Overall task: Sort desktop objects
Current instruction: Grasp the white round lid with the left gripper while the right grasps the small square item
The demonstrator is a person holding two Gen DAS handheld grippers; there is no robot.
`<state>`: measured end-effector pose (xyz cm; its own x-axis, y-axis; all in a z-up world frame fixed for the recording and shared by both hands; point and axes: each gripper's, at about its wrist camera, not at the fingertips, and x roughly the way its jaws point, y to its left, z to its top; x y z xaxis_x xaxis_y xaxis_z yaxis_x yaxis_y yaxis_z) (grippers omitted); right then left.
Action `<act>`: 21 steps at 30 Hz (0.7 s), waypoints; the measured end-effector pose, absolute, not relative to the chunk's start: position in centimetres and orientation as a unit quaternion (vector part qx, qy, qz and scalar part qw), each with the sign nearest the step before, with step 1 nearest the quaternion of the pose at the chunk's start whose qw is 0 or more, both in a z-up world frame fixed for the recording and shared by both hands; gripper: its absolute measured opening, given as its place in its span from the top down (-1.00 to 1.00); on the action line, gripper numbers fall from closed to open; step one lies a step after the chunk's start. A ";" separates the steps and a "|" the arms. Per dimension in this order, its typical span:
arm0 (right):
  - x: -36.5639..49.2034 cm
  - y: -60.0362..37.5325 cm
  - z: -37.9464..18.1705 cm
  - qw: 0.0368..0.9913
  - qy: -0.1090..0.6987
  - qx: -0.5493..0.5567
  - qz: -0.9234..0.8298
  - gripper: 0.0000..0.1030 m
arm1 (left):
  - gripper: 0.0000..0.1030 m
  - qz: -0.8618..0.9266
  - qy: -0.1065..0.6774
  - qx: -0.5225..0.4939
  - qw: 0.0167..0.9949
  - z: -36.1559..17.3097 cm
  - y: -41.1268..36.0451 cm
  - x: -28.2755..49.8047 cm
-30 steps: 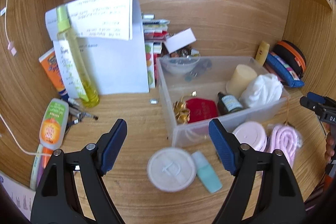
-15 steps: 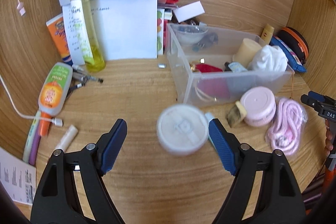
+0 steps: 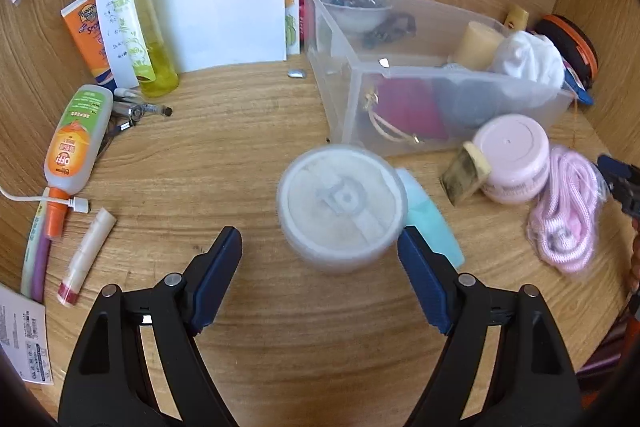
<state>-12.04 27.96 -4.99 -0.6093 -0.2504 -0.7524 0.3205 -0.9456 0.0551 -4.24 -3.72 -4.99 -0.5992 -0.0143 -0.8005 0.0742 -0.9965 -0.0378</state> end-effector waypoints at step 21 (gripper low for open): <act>-13.6 25.3 -6.4 0.211 0.071 0.426 -0.877 0.65 | -0.39 -0.894 0.036 0.446 0.030 -5.7 -3.7 -6.8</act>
<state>-13.60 25.30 -6.40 -0.5484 -0.3103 -0.7765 0.4309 -0.9007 0.0557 -6.84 -3.74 -5.72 -0.6009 -0.0205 -0.7990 0.0851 -0.9956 -0.0385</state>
